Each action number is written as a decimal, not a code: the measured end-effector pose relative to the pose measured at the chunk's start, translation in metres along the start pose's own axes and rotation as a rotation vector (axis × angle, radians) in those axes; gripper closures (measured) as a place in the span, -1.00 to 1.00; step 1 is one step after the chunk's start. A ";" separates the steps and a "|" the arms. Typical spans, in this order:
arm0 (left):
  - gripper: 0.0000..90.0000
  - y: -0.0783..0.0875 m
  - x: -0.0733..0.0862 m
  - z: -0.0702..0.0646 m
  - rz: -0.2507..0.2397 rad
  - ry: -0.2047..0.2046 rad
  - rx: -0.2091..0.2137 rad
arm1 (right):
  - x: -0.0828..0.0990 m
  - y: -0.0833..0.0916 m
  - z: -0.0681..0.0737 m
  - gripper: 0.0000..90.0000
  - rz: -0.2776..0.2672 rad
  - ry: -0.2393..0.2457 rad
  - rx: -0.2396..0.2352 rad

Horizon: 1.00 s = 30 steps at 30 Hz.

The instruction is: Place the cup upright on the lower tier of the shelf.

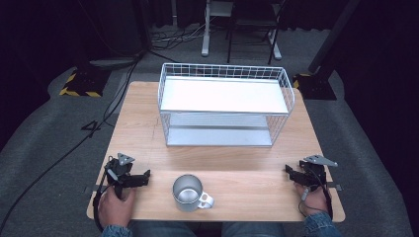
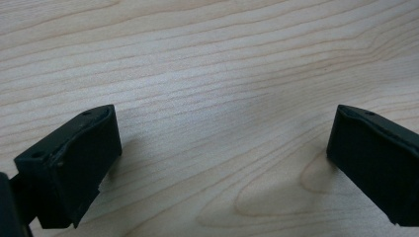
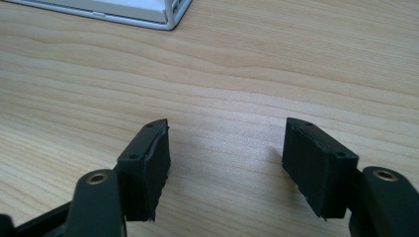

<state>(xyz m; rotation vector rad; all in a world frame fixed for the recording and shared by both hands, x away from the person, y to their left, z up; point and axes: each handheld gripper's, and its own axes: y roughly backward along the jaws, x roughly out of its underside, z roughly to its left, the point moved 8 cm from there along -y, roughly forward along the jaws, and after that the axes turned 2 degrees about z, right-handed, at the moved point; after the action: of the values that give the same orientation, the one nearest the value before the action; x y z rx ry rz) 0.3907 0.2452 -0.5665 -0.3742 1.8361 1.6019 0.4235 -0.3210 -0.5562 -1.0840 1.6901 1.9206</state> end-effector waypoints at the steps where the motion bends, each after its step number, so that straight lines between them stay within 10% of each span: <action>1: -0.99 0.000 0.000 0.000 0.000 0.000 0.000 | 0.000 0.000 0.000 -0.22 0.000 0.000 0.000; 30: -0.99 0.000 0.000 0.000 0.000 0.000 0.000 | 0.001 0.001 0.001 -0.15 0.000 0.000 0.001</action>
<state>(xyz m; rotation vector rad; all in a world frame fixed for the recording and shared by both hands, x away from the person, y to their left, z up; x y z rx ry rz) 0.3907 0.2452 -0.5665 -0.3737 1.8365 1.6016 0.4217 -0.3208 -0.5559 -1.0844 1.6906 1.9196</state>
